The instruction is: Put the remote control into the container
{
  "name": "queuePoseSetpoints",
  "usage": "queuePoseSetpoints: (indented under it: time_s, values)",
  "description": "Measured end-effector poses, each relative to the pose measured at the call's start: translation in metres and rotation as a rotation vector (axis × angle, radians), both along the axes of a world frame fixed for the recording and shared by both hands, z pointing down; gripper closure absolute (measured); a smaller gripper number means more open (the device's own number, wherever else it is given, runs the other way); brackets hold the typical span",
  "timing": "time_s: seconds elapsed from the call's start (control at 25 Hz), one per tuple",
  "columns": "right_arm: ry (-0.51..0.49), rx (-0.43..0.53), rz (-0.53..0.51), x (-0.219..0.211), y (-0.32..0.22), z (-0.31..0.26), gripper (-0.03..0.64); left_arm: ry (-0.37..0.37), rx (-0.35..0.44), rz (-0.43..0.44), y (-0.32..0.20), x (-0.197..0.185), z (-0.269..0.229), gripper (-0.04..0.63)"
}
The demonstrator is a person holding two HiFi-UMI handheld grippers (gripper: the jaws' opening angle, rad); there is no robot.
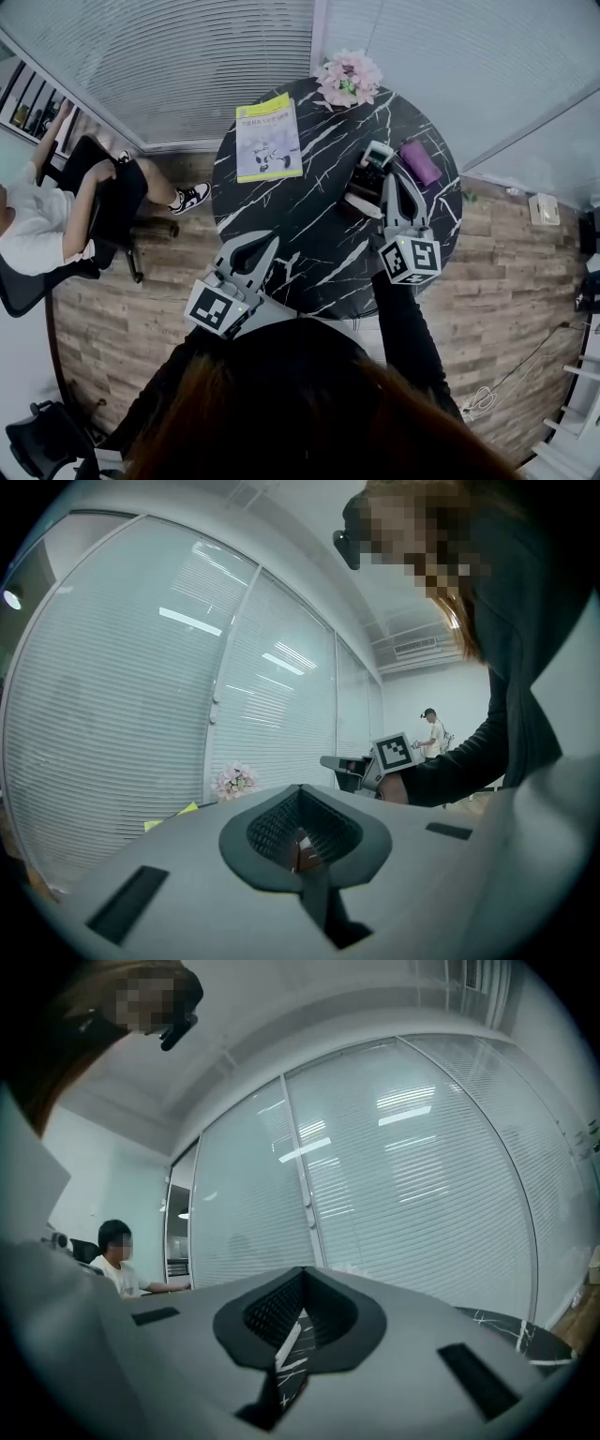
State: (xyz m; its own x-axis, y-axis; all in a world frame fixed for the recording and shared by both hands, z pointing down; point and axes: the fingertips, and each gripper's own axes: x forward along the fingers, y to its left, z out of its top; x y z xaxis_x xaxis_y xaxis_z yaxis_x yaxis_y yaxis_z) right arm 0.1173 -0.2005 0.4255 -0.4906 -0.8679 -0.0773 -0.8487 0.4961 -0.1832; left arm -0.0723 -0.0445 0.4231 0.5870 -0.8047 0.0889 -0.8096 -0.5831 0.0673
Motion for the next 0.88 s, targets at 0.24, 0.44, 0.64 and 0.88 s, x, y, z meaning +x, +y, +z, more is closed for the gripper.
queuePoseSetpoints:
  time_s: [0.24,0.44,0.64,0.88]
  values:
    - [0.064,0.042,-0.062,-0.003,0.039,-0.021,0.6,0.007,0.015,0.018,-0.003,0.009,-0.002,0.586]
    - [0.089,0.028,-0.087,-0.003,0.07,-0.025,0.6,0.014,0.023,0.032,-0.006,0.015,-0.005,0.586]
    - [0.11,-0.007,-0.1,-0.001,0.093,-0.016,0.6,0.013,0.037,0.047,-0.006,0.021,-0.008,0.586]
    - [0.13,-0.051,-0.125,-0.004,0.113,0.001,0.6,0.018,0.038,0.052,-0.005,0.026,-0.008,0.586]
